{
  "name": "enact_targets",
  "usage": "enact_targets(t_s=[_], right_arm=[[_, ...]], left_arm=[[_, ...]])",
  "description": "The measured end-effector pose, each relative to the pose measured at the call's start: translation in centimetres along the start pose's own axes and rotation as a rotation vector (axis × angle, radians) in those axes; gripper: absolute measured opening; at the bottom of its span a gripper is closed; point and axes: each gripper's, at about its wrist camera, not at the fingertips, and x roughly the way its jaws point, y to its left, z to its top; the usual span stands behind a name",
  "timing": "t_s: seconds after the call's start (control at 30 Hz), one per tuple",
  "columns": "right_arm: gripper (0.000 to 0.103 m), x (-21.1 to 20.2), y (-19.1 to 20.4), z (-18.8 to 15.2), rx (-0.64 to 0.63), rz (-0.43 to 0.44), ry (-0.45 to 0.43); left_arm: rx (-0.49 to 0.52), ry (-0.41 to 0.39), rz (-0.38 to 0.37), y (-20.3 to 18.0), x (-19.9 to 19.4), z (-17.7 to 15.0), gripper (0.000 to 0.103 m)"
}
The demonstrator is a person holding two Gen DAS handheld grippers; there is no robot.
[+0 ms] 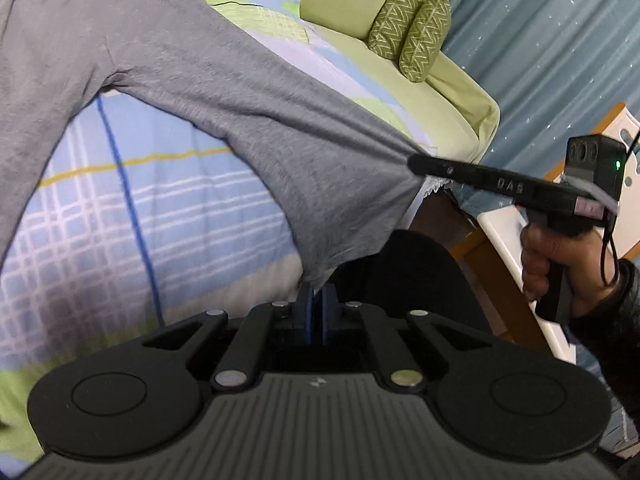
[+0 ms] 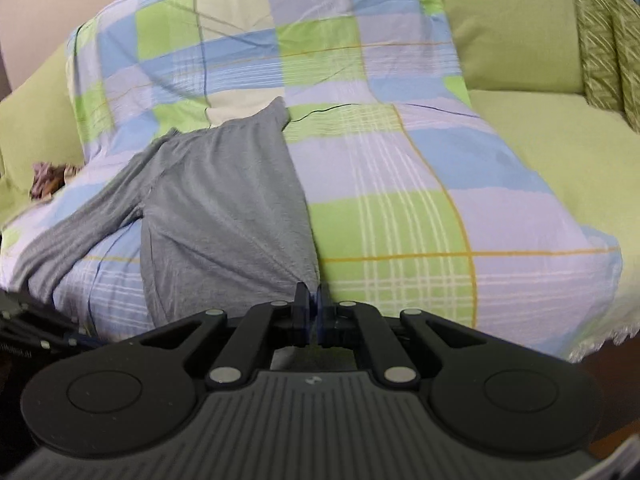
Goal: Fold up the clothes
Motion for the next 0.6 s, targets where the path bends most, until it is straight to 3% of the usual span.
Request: enact_targets(t_s=[0.17,0.27,0.37,0.6], right_arm=[[0.005,-1.2,-1.2,-0.6,0.013,-0.044,-0.019],[0.010,-1.5,-1.4,-0.9,0.022,-0.046,-0.020],[0.023,-0.7,-1.2,-1.0,0.003,-0.013,-0.013],[0.026,2.8,-2.3,-1.1,-0.061,0.109,0.012]], left_arm=[[0.049,-0.033,0.017,-0.3,-1.1,0.6,0.002],[0.092,-0.056,0.022,-0.8,-1.5,1.1,0.016],[0.120,-0.067,0.019,-1.4,-1.3,1.6,0.018],[0.202,-0.064,0.034,-3.2,0.7,2.4,0.018]])
